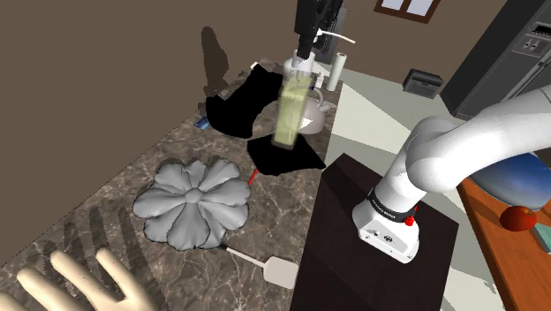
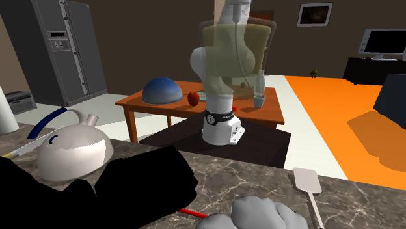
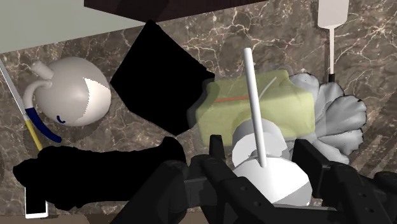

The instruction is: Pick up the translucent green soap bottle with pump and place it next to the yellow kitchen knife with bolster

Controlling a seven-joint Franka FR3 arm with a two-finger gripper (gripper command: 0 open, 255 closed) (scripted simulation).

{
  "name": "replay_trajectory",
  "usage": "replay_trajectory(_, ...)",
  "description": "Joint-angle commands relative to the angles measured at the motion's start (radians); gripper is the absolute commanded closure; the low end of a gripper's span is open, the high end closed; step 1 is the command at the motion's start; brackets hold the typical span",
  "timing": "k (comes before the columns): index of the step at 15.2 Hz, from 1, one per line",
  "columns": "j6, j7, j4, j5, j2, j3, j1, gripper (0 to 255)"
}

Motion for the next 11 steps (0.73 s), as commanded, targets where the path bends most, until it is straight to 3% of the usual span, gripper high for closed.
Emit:
replay_trajectory(1,-0.025,0.0,0.036,-0.004,0.012,-0.001,-0.003,255)
replay_trajectory(8,-0.114,0.001,0.173,-0.018,0.061,0.0,-0.015,255)
replay_trajectory(11,-0.096,-0.05,0.128,-0.032,0.033,-0.045,-0.018,255)
